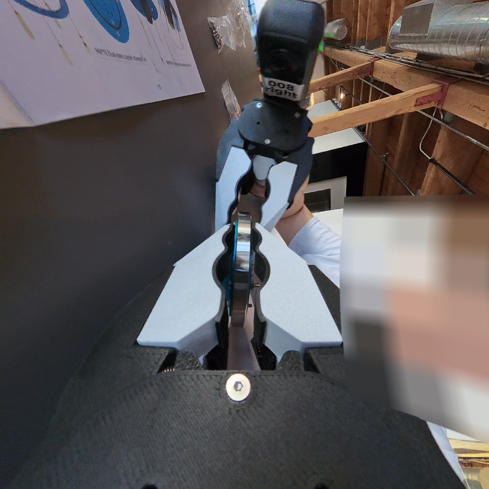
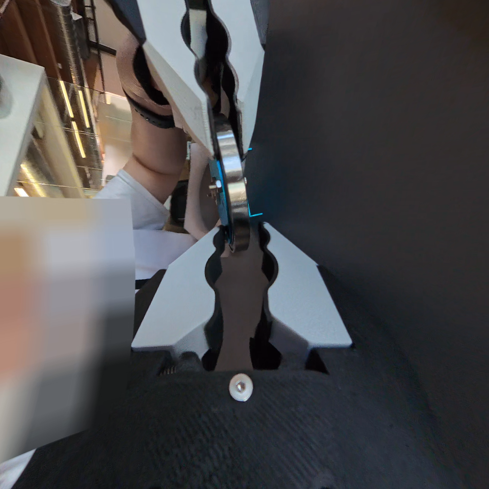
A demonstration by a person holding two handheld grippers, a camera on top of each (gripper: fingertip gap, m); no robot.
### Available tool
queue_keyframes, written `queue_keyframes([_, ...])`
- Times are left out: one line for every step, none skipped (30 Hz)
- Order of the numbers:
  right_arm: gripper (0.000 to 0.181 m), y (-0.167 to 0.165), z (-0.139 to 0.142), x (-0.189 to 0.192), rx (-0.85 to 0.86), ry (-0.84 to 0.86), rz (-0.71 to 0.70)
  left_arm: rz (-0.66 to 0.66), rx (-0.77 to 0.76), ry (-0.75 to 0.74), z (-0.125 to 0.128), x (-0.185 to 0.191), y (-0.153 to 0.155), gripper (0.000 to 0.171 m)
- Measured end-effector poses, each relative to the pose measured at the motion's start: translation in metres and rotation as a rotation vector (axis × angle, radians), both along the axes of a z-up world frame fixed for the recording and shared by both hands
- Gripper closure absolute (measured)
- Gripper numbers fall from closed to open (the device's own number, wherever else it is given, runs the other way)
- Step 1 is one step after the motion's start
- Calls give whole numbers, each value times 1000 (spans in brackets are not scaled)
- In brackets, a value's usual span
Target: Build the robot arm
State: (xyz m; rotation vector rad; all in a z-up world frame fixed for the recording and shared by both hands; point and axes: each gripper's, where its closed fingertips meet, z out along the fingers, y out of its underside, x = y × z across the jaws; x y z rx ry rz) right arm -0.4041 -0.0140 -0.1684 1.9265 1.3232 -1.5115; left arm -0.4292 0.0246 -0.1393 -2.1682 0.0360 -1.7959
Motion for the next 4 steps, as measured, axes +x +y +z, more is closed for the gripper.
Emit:
queue_keyframes([165,-3,4,-3,-57,8,13,0,-1,-2,0,-2,1,160])
queue_keyframes([167,-5,5,-6,-97,-3,11,-3,1,-9,2,-3,2,160])
queue_keyframes([168,-6,8,-8,-136,-10,10,-5,0,-21,4,-4,2,160])
queue_keyframes([167,-6,11,-10,-163,-10,7,-3,0,-30,6,-5,4,160])
